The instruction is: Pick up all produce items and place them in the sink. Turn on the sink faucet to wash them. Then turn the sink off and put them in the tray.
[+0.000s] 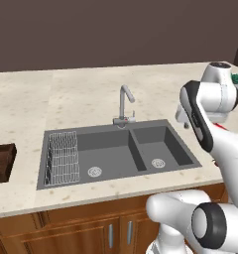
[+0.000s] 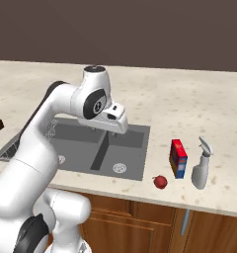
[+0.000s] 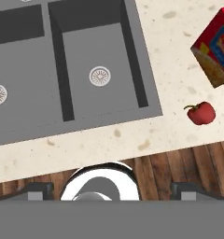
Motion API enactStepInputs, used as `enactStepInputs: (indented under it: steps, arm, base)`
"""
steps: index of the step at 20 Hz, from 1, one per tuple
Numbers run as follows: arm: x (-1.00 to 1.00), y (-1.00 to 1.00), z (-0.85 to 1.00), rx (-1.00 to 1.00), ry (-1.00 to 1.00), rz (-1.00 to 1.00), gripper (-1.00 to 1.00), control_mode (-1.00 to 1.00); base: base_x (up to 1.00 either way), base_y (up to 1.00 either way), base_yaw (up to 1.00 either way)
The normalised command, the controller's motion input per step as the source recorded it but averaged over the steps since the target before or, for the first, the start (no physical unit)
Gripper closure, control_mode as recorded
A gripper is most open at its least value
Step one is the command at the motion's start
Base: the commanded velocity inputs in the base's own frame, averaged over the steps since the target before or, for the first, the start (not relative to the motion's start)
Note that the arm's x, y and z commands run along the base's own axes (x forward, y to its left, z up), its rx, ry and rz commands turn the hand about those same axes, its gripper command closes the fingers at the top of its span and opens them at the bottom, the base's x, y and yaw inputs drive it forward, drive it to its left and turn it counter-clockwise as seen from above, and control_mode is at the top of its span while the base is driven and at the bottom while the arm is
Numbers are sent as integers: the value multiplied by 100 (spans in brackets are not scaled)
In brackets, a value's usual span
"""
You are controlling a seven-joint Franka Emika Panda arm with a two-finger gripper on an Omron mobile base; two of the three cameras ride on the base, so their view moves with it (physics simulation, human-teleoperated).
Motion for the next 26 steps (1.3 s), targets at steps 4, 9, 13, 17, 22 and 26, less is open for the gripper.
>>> enactStepInputs:
  steps: [4, 9, 13, 17, 22, 26]
  arm:
    - [0, -24, -19, -4, 12, -5, -100, -100]
    - [0, -34, -33, -6, 11, -3, -100, -100]
    - [0, -40, -32, -6, 7, -2, -100, -100]
    - [-8, -35, -38, -4, 4, 0, -100, -100]
    - [-18, -33, -41, 0, 0, 0, -100, -100]
    - [-15, -29, -32, 0, 0, 0, -100, -100]
  base:
    - [0, 0, 0]
    - [0, 0, 0]
    - [0, 0, 0]
    - [0, 0, 0]
    - [0, 0, 0]
    - [0, 0, 0]
